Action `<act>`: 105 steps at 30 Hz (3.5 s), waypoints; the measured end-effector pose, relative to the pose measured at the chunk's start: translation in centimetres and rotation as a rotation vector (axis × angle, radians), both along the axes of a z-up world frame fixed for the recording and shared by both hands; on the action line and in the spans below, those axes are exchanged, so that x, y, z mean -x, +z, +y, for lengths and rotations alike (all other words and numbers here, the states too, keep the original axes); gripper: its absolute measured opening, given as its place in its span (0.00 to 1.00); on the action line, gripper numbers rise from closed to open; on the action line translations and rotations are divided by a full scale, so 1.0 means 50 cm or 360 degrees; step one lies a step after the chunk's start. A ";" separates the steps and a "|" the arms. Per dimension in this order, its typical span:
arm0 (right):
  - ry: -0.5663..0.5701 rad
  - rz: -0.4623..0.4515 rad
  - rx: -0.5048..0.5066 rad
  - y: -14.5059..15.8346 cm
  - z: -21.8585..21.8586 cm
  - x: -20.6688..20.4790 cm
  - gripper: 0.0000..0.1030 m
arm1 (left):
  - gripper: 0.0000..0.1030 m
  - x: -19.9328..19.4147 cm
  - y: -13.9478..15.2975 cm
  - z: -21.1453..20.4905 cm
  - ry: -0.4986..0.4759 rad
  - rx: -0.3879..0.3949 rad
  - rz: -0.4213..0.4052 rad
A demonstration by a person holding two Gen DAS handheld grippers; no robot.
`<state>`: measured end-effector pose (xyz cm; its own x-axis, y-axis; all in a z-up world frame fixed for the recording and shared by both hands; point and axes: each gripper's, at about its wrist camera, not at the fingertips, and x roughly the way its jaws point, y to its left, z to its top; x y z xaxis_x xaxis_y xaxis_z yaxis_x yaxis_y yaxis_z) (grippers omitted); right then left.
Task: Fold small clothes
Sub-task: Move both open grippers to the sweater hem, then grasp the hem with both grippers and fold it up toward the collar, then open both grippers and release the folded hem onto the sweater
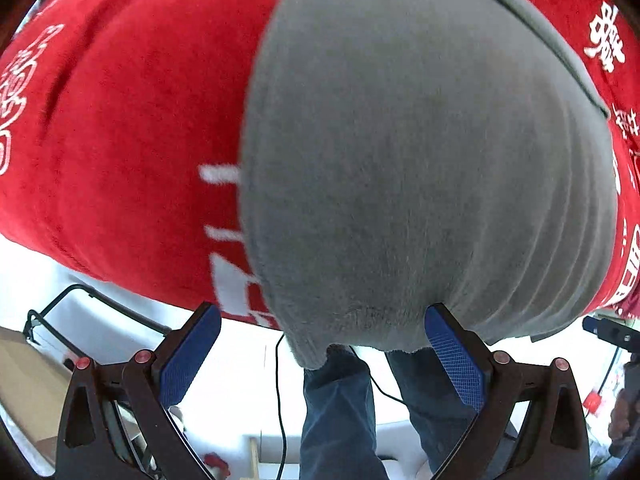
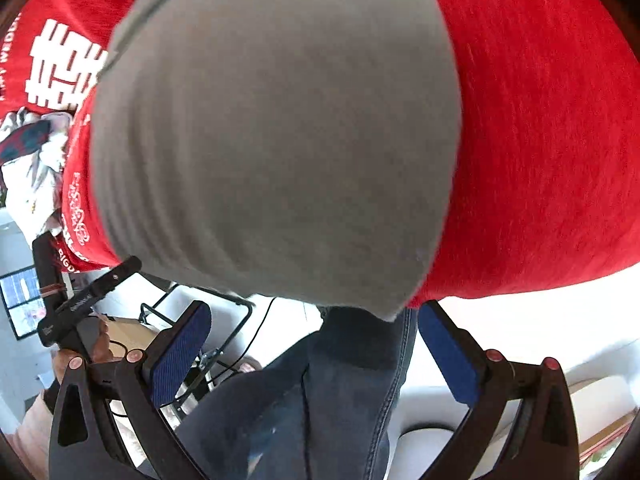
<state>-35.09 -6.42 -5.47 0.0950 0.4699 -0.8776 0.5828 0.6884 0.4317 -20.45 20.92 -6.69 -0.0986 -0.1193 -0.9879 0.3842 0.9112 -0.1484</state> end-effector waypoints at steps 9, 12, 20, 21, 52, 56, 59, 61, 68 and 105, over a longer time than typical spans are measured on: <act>-0.0066 0.0052 -0.0083 -0.076 0.012 0.017 0.67 | 0.72 0.031 -0.007 -0.023 -0.0049 0.0069 0.0005; -0.0143 0.0069 -0.0153 -0.065 0.000 0.045 0.12 | 0.10 0.047 0.019 -0.033 -0.0162 0.0090 0.0010; -0.0201 -0.0327 -0.0381 0.098 -0.031 -0.021 0.11 | 0.10 0.008 0.161 -0.042 -0.0209 0.0343 0.0004; -0.0234 -0.0384 -0.0396 0.119 -0.047 -0.041 0.11 | 0.10 -0.007 0.186 -0.047 -0.0202 0.0383 -0.0021; 0.0421 -0.0230 0.0535 0.118 -0.136 -0.318 0.77 | 0.88 -0.267 0.147 -0.246 -0.0361 0.0172 -0.0291; 0.0606 -0.0259 0.0732 0.128 -0.090 -0.311 0.15 | 0.22 -0.258 0.109 -0.275 -0.0411 0.0100 -0.0267; 0.0675 -0.0330 0.0751 0.165 -0.077 -0.300 0.09 | 0.06 -0.256 0.150 -0.264 -0.0382 0.0158 -0.0303; 0.0665 -0.0378 0.0731 0.198 -0.088 -0.292 0.09 | 0.06 -0.257 0.192 -0.252 -0.0372 0.0209 -0.0328; 0.0465 -0.0547 0.0798 0.337 -0.204 -0.321 0.08 | 0.06 -0.308 0.341 -0.250 -0.0298 0.0327 -0.0480; 0.0387 -0.0366 0.0674 0.120 -0.322 -0.580 0.33 | 0.61 -0.528 0.105 -0.327 0.0076 -0.0270 -0.0533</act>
